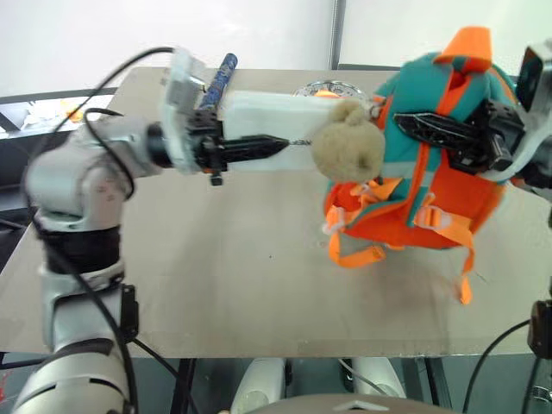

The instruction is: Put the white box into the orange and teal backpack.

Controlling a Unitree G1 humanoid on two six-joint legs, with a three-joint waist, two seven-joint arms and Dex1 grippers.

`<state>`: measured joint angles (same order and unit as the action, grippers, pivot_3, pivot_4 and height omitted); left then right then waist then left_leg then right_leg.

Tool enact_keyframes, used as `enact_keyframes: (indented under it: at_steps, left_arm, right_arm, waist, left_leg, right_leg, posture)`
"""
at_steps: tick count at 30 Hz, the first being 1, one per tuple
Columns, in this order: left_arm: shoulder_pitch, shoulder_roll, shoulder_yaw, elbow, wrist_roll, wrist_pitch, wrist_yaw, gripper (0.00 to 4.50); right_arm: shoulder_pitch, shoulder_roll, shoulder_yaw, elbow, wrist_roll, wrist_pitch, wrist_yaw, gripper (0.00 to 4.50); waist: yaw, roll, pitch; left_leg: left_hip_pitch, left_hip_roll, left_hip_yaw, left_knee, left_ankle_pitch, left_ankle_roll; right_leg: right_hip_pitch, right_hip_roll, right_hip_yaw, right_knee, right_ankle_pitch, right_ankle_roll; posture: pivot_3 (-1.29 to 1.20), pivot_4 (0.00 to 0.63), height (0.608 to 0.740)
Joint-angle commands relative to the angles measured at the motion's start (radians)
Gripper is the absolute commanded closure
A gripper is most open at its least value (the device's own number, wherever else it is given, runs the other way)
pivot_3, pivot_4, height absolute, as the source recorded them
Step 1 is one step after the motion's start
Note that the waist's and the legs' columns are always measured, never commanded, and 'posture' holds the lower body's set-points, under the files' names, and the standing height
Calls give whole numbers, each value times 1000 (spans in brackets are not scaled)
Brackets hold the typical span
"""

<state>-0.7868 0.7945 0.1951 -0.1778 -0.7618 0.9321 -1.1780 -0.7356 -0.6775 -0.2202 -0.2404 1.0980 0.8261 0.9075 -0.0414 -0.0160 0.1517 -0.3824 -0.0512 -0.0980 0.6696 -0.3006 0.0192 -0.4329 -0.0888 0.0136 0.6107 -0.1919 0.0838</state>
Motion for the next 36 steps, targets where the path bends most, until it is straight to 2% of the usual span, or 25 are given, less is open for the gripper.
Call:
enact_keyframes:
  at_steps: [1,6,9,13,18,21,23,28,31,34,36]
  left_arm:
    - [40,1,21,-135,-118,41,1,3433]
    - [155,-52,-29,-203,-94,14,65,3433]
    - [206,-69,-82,-212,-23,-53,86,3433]
    - [252,-72,-120,-222,-23,-71,63,3433]
    - [258,-69,-183,-202,17,-129,36,3433]
    - [230,-72,-259,-195,64,-191,-14,3433]
    - [213,-73,-278,-200,46,-191,-52,3433]
    - [203,-2,-407,-115,309,-424,-114,3433]
    - [190,-43,-410,-104,283,-438,-124,3433]
    - [186,-77,-455,-114,330,-479,-113,3433]
    - [178,-119,-438,-121,289,-417,-72,3433]
  right_arm:
    - [-33,23,38,-3,-38,-30,11,4451]
    - [115,-41,145,-95,-245,-130,80,4451]
    - [225,-106,137,-172,-283,-126,82,4451]
    - [421,-224,91,-271,-339,-140,100,4451]
    - [571,-290,31,-339,-332,-138,98,4451]
    - [581,-285,28,-341,-337,-148,79,4451]
    - [572,-280,31,-338,-329,-152,82,4451]
    - [544,-242,-52,-372,-134,-104,71,4451]
    - [537,-230,-83,-379,-79,-101,58,4451]
    - [516,-225,-101,-382,-32,-93,34,4451]
    - [517,-234,-99,-382,-36,-88,23,4451]
  waist:
    - [4,0,0]
    - [25,0,0]
    - [32,0,0]
    - [38,-2,-2]
    - [46,-3,-3]
    - [55,-3,-2]
    - [57,-3,-2]
    - [56,-3,-2]
    - [59,-3,-2]
    - [61,-3,-2]
    - [63,-3,-2]
  left_leg:
    - [0,0,0,0,0,0]
    - [-1,-1,-1,1,0,0]
    - [-1,-2,-1,1,0,0]
    - [1,-2,-1,2,0,0]
    - [7,-2,0,3,0,0]
    - [20,-2,0,3,-1,2]
    - [20,-2,2,3,-2,4]
    - [20,-2,1,3,0,1]
    - [20,0,-1,2,-1,1]
    - [19,0,-1,2,-1,2]
    - [19,-1,-1,2,-1,2]
  right_leg:
    - [0,0,0,0,0,0]
    - [0,-1,-1,-1,0,0]
    - [0,-1,-1,-1,0,0]
    - [2,-1,0,0,0,0]
    - [10,-1,0,-1,0,0]
    - [23,0,0,-2,0,0]
    - [24,0,0,-3,0,-1]
    - [24,1,0,-3,0,-1]
    - [23,0,0,-4,0,-1]
    - [23,0,0,-4,0,0]
    - [23,0,0,-5,0,0]
  posture:
    - [0,150,733]
    - [0,150,733]
    - [0,150,733]
    - [0,150,733]
    - [0,150,733]
    - [0,150,733]
    - [0,150,733]
    - [0,150,733]
    - [0,150,733]
    - [0,150,733]
    - [0,150,733]
